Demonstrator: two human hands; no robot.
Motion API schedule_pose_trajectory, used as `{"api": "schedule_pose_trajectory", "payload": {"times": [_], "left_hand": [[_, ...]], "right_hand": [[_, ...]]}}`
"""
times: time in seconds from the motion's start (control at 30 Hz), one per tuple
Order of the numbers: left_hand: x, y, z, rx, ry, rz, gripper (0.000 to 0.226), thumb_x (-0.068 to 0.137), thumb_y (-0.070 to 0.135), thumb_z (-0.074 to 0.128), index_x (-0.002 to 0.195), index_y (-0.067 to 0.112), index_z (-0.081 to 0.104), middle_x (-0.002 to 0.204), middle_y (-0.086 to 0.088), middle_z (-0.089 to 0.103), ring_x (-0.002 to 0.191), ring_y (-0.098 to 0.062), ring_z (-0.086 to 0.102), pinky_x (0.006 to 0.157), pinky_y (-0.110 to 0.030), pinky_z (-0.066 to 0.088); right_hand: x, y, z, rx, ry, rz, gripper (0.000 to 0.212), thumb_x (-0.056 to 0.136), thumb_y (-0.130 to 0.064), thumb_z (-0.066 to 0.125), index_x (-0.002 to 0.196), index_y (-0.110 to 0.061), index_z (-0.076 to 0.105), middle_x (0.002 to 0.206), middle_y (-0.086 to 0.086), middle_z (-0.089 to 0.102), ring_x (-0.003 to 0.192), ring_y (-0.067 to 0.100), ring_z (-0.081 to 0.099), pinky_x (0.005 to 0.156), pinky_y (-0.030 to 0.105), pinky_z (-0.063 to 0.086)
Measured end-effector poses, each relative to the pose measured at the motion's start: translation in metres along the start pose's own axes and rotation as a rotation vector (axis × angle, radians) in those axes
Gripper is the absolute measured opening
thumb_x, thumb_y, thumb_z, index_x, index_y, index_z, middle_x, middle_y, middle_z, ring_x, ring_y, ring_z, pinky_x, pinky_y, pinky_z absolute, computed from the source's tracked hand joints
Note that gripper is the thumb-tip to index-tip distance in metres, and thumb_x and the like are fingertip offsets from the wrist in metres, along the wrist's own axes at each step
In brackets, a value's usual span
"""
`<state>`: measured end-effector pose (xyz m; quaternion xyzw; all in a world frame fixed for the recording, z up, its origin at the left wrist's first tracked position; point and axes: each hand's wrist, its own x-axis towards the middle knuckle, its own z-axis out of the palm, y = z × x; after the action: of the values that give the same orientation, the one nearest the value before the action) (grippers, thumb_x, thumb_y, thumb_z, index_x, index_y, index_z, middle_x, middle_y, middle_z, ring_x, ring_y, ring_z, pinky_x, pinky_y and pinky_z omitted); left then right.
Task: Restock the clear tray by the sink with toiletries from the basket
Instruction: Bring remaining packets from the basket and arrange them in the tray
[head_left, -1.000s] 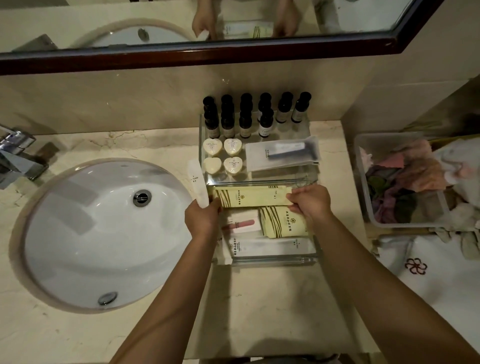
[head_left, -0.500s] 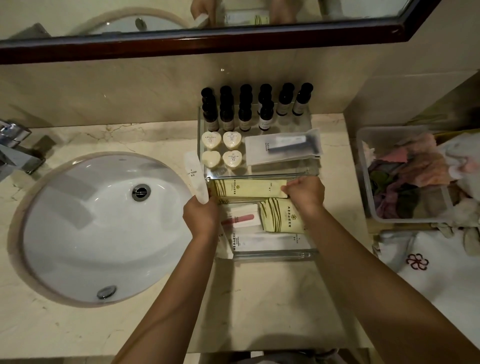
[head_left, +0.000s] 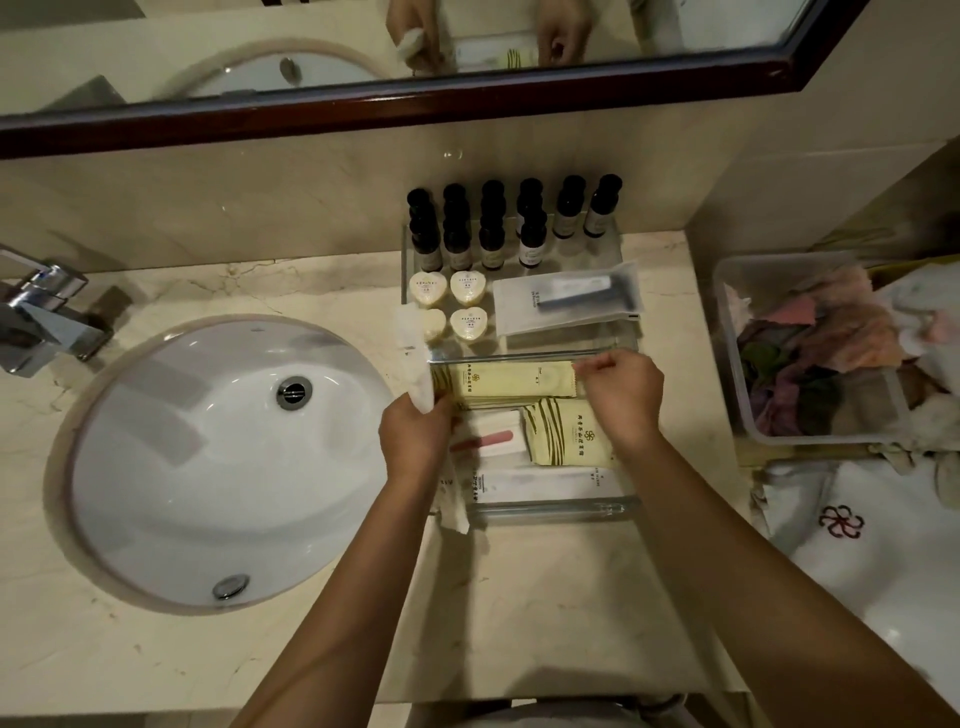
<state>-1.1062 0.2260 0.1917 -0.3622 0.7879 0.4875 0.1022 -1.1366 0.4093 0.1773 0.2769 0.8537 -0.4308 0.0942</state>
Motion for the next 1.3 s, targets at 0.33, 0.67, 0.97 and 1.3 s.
{"api": "schedule_pose_trajectory", "payload": {"times": [0.33, 0.67, 0.97, 1.3], "left_hand": [[-0.039, 0.019, 0.012, 0.840, -0.638, 0.600, 0.032, 0.084, 0.030, 0.065, 0.112, 0.014, 0.064, 0.108, -0.009, 0.068, 0.096, -0.025, 0.062, 0.073, -0.028, 0.044], [-0.012, -0.017, -0.016, 1.083, -0.672, 0.580, 0.060, 0.082, 0.035, 0.066, 0.137, 0.028, 0.042, 0.130, -0.002, 0.058, 0.114, -0.023, 0.054, 0.092, -0.033, 0.047], [-0.002, -0.034, -0.024, 1.297, -0.559, 0.724, 0.056, 0.087, 0.041, 0.056, 0.138, 0.027, 0.041, 0.122, -0.005, 0.052, 0.112, -0.025, 0.050, 0.091, -0.034, 0.040], [-0.012, -0.051, -0.020, 1.274, -0.444, 0.840, 0.046, 0.095, 0.037, 0.045, 0.138, 0.022, 0.039, 0.131, -0.006, 0.043, 0.120, -0.027, 0.041, 0.095, -0.036, 0.036]], "right_hand": [[-0.054, -0.003, -0.044, 0.415, -0.549, 0.262, 0.009, 0.088, -0.011, 0.063, 0.094, -0.004, 0.062, 0.063, 0.009, 0.068, 0.046, 0.011, 0.063, 0.047, 0.019, 0.053], [-0.062, 0.051, -0.061, 0.558, -0.430, 0.549, 0.010, 0.085, -0.004, 0.063, 0.095, -0.002, 0.061, 0.053, 0.003, 0.061, 0.042, 0.010, 0.048, 0.032, 0.016, 0.037], [-0.064, 0.055, -0.048, -0.065, -0.248, 0.076, 0.023, 0.085, -0.013, 0.067, 0.101, -0.017, 0.052, 0.090, -0.003, 0.054, 0.067, 0.012, 0.053, 0.038, 0.012, 0.039], [-0.063, 0.061, -0.038, -0.570, -0.188, -0.307, 0.024, 0.087, -0.018, 0.063, 0.111, -0.015, 0.060, 0.111, 0.002, 0.054, 0.100, 0.019, 0.054, 0.074, 0.027, 0.045]]}}
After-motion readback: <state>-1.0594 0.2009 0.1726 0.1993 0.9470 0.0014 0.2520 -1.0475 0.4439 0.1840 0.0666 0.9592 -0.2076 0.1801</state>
